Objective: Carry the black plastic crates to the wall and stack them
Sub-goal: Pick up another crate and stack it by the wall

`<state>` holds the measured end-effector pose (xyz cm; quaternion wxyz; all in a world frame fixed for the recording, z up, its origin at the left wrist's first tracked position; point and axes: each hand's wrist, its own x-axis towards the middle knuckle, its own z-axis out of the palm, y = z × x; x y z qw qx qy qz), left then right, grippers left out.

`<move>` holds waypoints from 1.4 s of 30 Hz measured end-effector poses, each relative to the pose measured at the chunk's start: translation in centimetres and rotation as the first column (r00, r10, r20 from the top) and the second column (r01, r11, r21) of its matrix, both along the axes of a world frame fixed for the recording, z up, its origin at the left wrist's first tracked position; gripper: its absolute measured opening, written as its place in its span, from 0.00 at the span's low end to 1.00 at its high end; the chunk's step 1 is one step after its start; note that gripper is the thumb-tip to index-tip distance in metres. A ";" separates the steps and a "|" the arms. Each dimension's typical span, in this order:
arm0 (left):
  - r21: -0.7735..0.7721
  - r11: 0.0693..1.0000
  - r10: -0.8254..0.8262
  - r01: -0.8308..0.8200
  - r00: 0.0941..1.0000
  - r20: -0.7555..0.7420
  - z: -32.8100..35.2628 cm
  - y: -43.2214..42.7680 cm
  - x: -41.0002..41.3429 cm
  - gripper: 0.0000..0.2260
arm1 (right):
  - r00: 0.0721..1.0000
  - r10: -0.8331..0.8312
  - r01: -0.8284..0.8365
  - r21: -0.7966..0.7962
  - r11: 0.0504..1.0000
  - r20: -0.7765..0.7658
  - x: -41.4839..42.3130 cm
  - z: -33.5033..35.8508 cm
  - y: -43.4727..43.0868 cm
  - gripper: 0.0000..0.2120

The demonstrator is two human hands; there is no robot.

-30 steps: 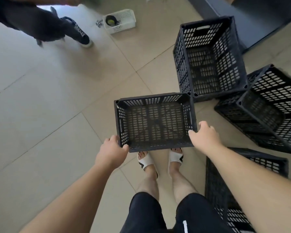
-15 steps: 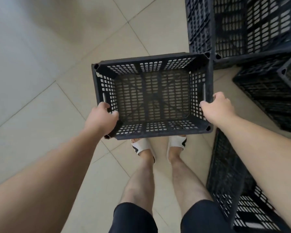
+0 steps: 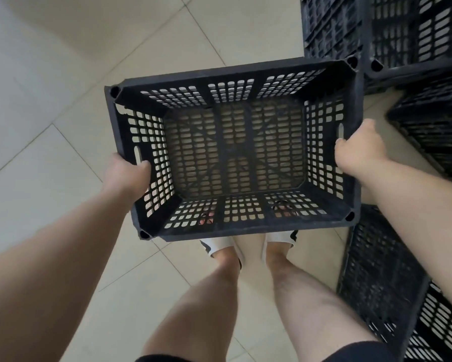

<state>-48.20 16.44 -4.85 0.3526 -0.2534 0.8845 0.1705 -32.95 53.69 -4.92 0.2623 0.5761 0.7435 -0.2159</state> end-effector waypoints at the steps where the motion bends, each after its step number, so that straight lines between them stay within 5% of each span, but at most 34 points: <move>1: 0.006 1.000 0.019 -0.019 1.000 -0.009 -0.5 0.0 -0.2 0.23 | 1.000 -0.018 0.018 0.002 1.000 -0.013 0.0 -0.3 0.0 0.18; 7: 0.230 0.912 0.348 -0.339 0.938 0.001 -2.4 -1.1 -1.1 0.07 | 0.990 -0.105 0.102 -0.030 0.994 -0.090 0.4 -2.1 0.6 0.14; 17: 0.184 0.907 0.371 -0.379 0.925 0.077 3.9 -3.2 0.3 0.08 | 0.994 -0.102 0.100 -0.076 0.992 -0.036 1.8 4.5 -1.0 0.13; 25: 0.146 0.913 0.379 -0.382 0.924 0.044 15.9 -5.2 4.0 0.08 | 0.999 -0.047 0.047 -0.067 0.997 0.003 4.2 17.2 -2.7 0.11; 42: 0.312 0.835 0.500 -0.453 0.861 -0.089 44.3 -7.7 9.7 0.07 | 0.981 0.188 -0.186 0.044 0.982 -0.046 2.4 46.1 -3.6 0.16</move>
